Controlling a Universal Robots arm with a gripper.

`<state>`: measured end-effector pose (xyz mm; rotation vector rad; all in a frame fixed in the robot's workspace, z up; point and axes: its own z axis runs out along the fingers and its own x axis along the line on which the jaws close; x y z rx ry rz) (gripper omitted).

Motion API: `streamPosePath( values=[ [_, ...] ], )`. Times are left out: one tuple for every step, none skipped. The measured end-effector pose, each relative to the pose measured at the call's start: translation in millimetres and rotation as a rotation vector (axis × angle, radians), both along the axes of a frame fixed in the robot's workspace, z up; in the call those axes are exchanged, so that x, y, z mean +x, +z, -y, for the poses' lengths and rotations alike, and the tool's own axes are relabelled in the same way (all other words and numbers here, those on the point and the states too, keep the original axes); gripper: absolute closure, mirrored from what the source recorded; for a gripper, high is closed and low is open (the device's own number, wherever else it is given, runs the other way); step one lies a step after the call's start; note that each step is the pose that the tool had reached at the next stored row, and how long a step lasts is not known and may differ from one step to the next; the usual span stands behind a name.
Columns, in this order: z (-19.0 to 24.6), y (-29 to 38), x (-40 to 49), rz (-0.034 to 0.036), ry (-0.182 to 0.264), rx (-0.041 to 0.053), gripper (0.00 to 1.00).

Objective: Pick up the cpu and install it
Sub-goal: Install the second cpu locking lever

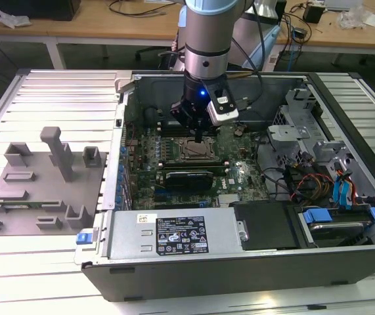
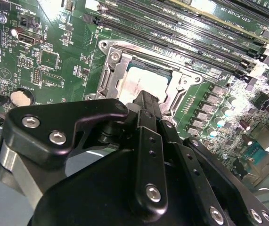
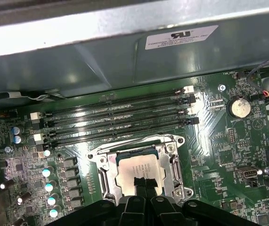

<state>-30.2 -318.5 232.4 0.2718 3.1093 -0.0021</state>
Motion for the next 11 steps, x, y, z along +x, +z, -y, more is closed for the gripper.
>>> streamPosePath(
  values=[
    [0.0,0.0,0.0,0.0,0.0,0.0,0.89],
    [0.3,0.1,-0.1,-0.0002,0.0,-0.0002,0.89],
    [1.0,0.2,-0.1,-0.0002,0.0,-0.0003,0.89],
    [1.6,0.1,-0.1,-0.0001,0.0,-0.0001,0.89],
    [2.5,0.1,0.0,-0.0001,0.0,-0.0002,0.89],
    [4.0,0.1,0.0,-0.0002,0.0,-0.0001,0.89],
    [5.9,0.1,0.0,-0.0001,0.0,-0.0001,0.89],
    [7.2,0.0,0.0,-0.0001,0.0,0.0,0.89],
    [8.6,0.0,0.0,-0.0001,0.0,-0.0001,0.89],
    [10.7,0.1,0.0,-0.0001,0.0,-0.0001,0.89],
    [11.9,0.1,0.0,-0.0001,0.0,-0.0001,0.89]
  ],
)
